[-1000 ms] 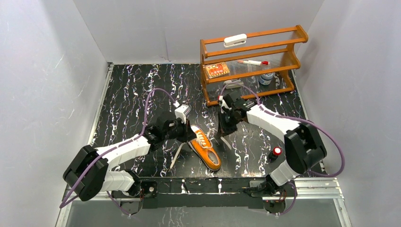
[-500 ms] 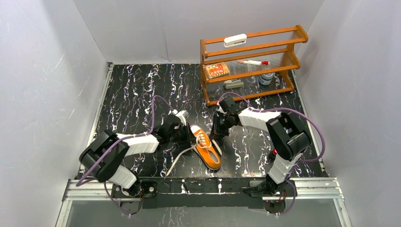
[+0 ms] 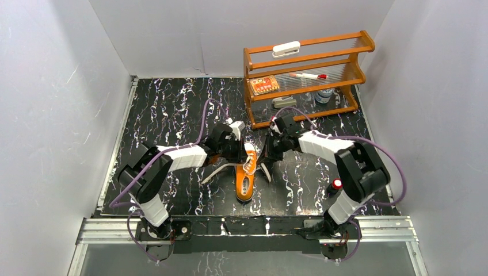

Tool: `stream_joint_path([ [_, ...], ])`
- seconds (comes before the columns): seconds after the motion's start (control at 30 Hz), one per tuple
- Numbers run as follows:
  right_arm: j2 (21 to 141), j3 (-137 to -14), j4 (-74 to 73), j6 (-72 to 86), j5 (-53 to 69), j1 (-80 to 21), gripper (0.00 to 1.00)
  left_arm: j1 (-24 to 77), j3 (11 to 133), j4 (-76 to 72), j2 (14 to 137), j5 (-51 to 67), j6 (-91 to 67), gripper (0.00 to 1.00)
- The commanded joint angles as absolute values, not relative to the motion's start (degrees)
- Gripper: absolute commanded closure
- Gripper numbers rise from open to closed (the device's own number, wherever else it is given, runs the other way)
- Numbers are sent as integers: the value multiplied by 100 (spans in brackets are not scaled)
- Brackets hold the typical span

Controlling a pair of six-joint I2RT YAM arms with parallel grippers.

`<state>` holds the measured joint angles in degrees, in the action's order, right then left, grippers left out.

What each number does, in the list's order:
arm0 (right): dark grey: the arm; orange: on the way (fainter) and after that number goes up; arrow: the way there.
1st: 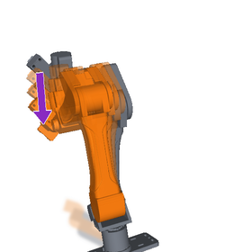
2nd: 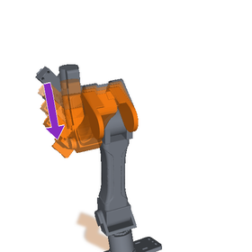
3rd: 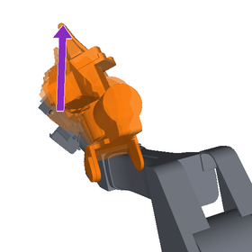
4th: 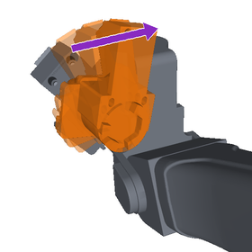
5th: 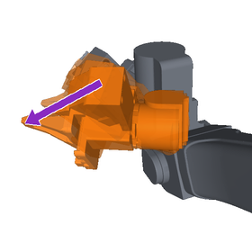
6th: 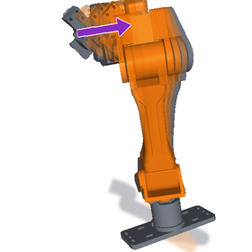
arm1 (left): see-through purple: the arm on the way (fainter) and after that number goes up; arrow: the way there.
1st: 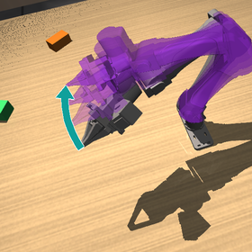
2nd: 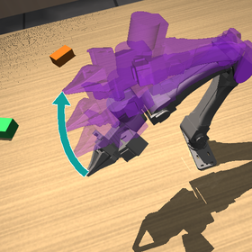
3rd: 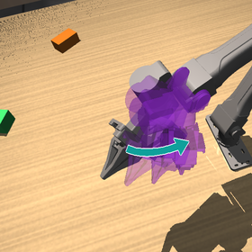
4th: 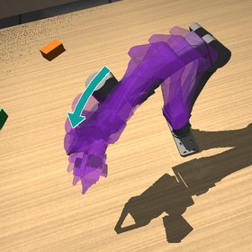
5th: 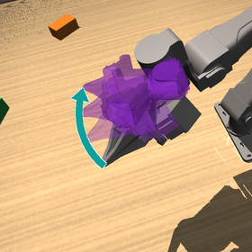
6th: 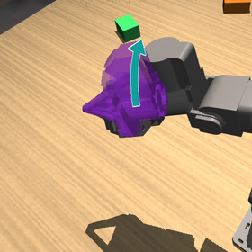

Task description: Tie the shoes

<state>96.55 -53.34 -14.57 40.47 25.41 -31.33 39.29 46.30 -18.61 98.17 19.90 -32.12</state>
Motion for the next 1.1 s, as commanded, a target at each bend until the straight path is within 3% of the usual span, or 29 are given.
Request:
stream_joint_path([
  [0.0,8918,-5429,-1685,3603,2397,-3129,100,4008,4983,-430,9106,1833,-2307,100],
  [0.17,9105,-6225,-2728,2821,2488,-3129,100,4001,4219,-215,7849,1590,-2101,100],
  [0.37,8896,-6724,-2569,3257,3145,-3129,100,4023,3313,-1221,6871,1814,-2124,100],
  [0.5,8971,-6955,-2011,3800,3462,-3124,100,4030,3296,-1503,7067,2031,-2205,100],
  [0.77,9067,-6947,-1036,5459,2898,-3127,100,4213,3114,-2415,7395,2304,-2476,100],
  [1.07,9946,-7690,-1301,7061,2758,-3242,100,4227,2428,-3388,7131,2673,-1357,100],
])
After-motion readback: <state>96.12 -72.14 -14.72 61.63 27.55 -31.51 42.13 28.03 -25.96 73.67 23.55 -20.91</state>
